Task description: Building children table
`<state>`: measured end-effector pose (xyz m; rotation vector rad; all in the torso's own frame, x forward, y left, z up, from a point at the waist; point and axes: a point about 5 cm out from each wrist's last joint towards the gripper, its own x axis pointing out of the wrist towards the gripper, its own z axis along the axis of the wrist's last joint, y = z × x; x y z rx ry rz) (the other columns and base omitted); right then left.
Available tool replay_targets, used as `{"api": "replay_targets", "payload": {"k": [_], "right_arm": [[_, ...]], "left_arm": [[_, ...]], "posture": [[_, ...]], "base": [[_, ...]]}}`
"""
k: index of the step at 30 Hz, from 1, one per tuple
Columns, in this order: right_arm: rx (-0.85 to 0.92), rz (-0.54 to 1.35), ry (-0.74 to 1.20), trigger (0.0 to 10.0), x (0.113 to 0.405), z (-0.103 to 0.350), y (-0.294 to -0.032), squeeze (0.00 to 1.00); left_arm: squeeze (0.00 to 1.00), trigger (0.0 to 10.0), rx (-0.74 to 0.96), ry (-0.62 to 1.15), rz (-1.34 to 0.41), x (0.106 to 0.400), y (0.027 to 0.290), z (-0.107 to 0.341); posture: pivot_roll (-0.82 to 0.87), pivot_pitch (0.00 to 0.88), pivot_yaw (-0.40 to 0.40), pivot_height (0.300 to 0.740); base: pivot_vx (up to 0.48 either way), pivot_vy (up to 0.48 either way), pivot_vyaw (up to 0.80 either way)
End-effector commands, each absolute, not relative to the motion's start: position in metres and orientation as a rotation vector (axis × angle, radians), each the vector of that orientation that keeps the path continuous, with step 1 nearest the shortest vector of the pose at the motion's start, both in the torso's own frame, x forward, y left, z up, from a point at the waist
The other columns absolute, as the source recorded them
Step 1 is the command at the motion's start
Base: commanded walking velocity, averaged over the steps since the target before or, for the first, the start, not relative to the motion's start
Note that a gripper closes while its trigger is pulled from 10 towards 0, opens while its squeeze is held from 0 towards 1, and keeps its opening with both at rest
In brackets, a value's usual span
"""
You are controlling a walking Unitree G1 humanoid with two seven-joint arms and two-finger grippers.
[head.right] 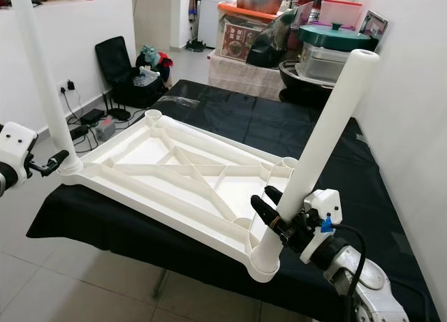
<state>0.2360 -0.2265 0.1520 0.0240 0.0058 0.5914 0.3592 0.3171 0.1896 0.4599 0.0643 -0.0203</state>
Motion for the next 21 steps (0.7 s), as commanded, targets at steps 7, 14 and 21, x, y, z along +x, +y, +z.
{"api": "replay_targets", "payload": {"k": [7,14,21], "right_arm": [[-0.024,0.392,0.205,10.0,0.241,0.112,-0.244,0.0],[0.022,0.379,0.118,10.0,0.266,0.123,-0.223,0.0],[0.027,0.391,0.113,10.0,0.271,0.123,-0.219,0.0]], "left_arm": [[0.0,10.0,0.438,0.043,-0.088,0.363,0.299,0.18],[0.0,10.0,0.315,-0.039,-0.4,0.352,0.217,0.142],[0.0,10.0,0.288,-0.038,-0.466,0.342,0.199,0.131]], "posture": [[0.0,0.0,-0.088,0.74],[0.02,0.0,-0.109,0.74],[0.03,0.0,-0.114,0.74]], "base": [[0.0,0.0,0.0],[0.0,0.0,0.0],[0.0,0.0,0.0]]}}
